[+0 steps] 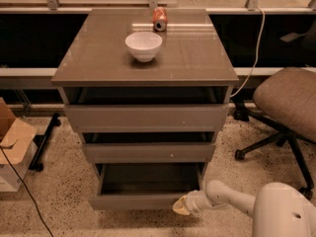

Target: Close bottom drawer

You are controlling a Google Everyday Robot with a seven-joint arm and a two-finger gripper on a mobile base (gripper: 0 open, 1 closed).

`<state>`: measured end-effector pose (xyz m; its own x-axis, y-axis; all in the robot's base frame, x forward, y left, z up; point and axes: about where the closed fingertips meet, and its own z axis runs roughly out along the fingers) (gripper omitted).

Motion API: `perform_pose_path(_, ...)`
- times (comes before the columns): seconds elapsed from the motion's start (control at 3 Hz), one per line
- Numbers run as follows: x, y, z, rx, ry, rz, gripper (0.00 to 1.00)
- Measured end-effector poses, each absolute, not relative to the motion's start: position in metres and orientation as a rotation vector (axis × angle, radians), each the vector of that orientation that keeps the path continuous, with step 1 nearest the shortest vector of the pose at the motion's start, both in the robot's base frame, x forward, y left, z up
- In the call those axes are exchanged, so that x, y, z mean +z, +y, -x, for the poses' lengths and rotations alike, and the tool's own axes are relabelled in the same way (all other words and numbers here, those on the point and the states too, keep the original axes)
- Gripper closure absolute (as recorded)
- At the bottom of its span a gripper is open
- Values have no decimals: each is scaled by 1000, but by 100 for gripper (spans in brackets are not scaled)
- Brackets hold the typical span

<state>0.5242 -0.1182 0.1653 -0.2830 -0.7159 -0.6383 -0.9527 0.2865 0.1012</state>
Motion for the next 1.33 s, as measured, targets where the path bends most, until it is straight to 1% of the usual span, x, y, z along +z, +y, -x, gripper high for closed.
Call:
perform_pose_path(0.33,162,-114,-542,624,2047,1477,100)
perform_pose_path(0.67,160,-111,-575,563,1986,1441,100)
perform_pose_path(1.0,162,-112,-592,526,1959,1417,100)
perform_pose_path(1.33,168,-115,-608,479,1928,1388,81)
